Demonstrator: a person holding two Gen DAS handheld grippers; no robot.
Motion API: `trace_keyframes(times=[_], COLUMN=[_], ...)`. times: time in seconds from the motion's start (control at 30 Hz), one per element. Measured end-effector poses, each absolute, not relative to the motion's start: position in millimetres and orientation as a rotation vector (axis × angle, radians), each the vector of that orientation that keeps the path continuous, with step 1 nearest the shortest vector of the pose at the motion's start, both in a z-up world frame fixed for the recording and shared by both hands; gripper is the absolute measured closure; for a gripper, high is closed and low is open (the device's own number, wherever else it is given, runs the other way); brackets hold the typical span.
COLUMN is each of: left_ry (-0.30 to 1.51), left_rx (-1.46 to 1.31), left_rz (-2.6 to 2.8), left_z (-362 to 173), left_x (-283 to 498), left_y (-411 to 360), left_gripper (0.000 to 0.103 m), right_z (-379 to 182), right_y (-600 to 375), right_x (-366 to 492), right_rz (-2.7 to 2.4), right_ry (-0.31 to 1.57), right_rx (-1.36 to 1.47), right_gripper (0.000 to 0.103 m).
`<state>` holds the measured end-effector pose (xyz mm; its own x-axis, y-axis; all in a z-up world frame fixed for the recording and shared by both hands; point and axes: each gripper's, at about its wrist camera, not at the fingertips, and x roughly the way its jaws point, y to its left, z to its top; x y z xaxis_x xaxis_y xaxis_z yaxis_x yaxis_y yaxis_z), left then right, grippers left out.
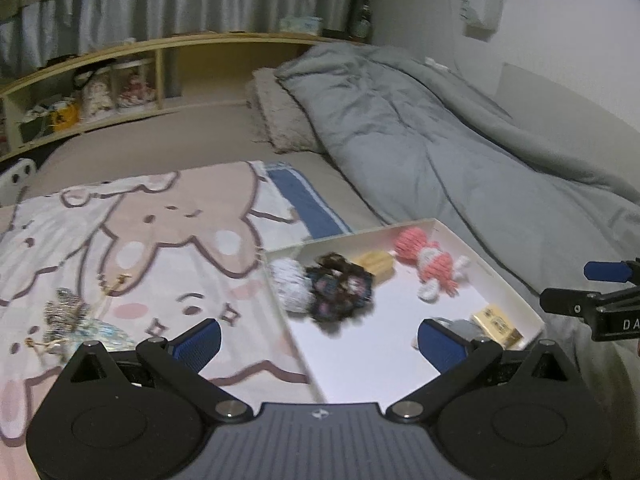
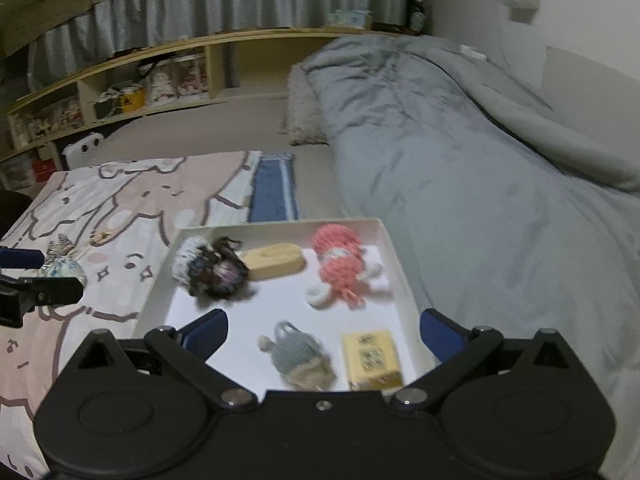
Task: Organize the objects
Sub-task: 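Withdraw both tools from the box toward the blue floral pouch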
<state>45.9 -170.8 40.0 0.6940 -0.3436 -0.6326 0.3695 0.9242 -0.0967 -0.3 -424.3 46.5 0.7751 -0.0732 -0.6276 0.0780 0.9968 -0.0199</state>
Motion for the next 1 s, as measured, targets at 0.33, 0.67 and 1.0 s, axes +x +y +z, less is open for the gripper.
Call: trace_keyframes(times=[0.33,0.67,1.0], left_ry=[0.681,0.675,0.681], left_rx=[0.037,0.025,-0.009], left_rz=[-0.279,-0.170,-0.085], left_z=[51.9,58.5,53.6], left_x=[55.2,57.4,60.3], left_y=[-105.3,-35.2,22.8], left_gripper=[0.000,0.000,0.000], right_z=[57.8,59.0,50.7], right_y=[-367.6,-294.3,-229.4], right_x=[38.6,67.9,89.8], right_rz=[0.018,0.138,0.241], right_ry=[0.654,0.643,0.647], right_rx=[-0.014,-0.026,-0.001], right_gripper=[0.000,0.000,0.000])
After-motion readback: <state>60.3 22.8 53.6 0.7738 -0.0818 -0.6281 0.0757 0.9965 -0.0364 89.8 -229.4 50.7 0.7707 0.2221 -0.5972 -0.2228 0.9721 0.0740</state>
